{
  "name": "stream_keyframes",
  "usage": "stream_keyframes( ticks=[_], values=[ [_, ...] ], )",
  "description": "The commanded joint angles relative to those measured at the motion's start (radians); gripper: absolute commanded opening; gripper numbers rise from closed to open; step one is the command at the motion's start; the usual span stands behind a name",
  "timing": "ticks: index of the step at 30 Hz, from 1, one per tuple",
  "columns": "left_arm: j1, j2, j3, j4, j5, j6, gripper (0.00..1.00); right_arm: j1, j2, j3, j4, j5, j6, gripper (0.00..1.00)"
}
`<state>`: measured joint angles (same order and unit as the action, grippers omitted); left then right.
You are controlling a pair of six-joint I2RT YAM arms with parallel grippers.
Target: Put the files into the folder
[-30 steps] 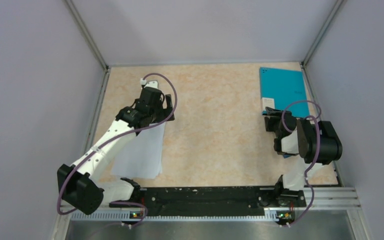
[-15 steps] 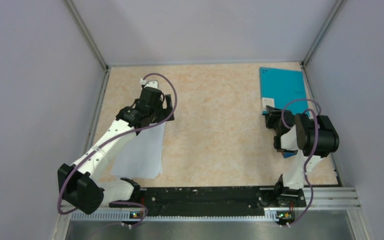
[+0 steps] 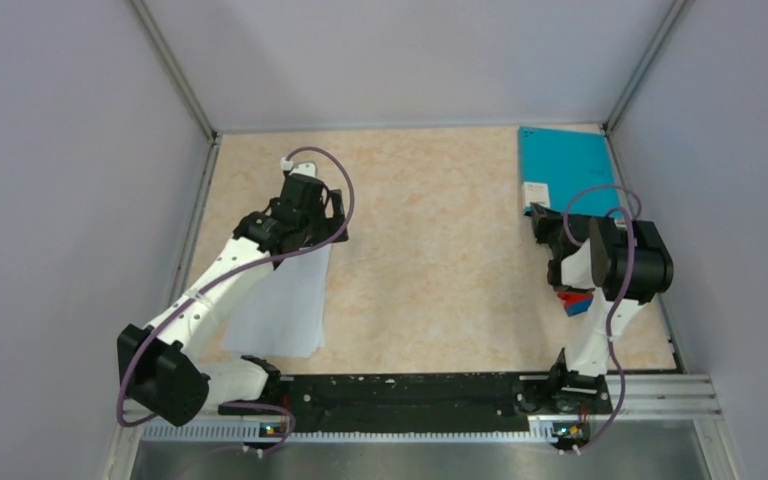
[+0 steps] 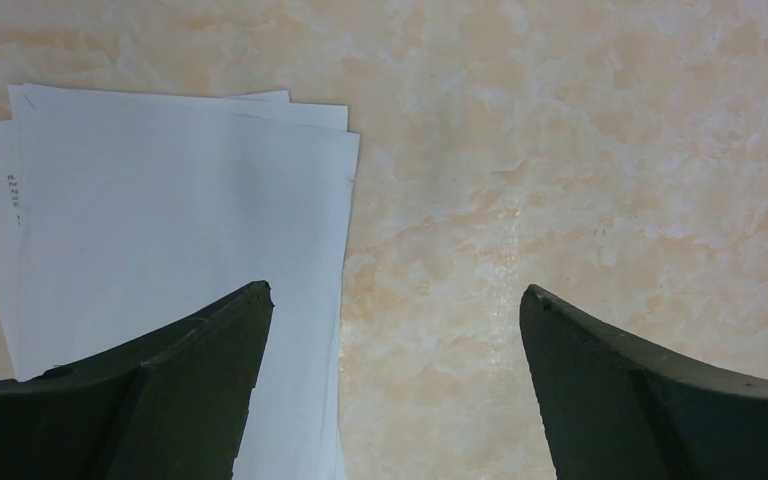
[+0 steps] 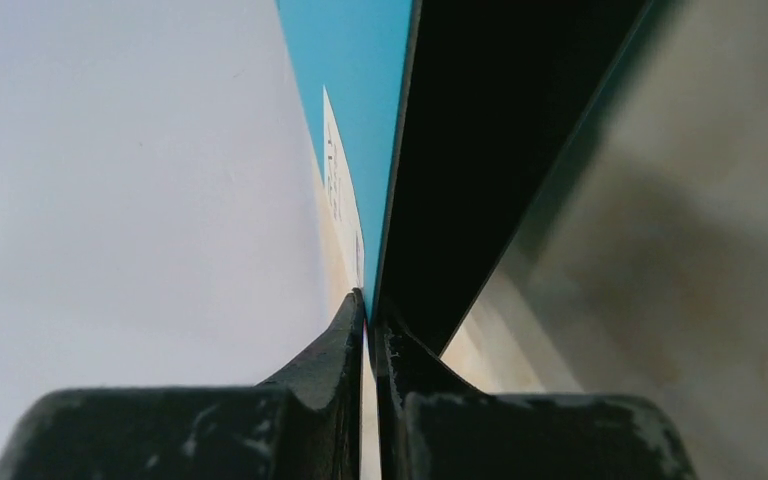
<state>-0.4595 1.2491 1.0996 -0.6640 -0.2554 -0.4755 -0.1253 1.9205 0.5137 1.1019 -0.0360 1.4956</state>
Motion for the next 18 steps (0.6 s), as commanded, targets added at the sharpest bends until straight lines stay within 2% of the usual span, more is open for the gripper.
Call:
stream_keyframes(
  ticks=[1, 7, 15, 18],
  values=[
    [0.003, -0.001, 0.03, 0.001, -0.014, -0.008, 0.99, 0.044, -0.036, 0.013, -0.024, -0.047, -0.05, 0.0],
    [0.003, 0.012, 0.037, -0.009, -0.005, -0.032, 0.99, 0.298, -0.205, -0.011, -0.187, 0.03, -0.092, 0.0],
    [0.004, 0.032, 0.006, 0.017, 0.019, -0.089, 0.99, 0.694, -0.446, -0.098, -0.45, 0.355, 0.02, 0.0],
    [0.006, 0.068, 0.004, 0.035, 0.039, -0.129, 0.99, 0.838, -0.507, -0.088, -0.563, 0.489, -0.025, 0.0]
  ],
)
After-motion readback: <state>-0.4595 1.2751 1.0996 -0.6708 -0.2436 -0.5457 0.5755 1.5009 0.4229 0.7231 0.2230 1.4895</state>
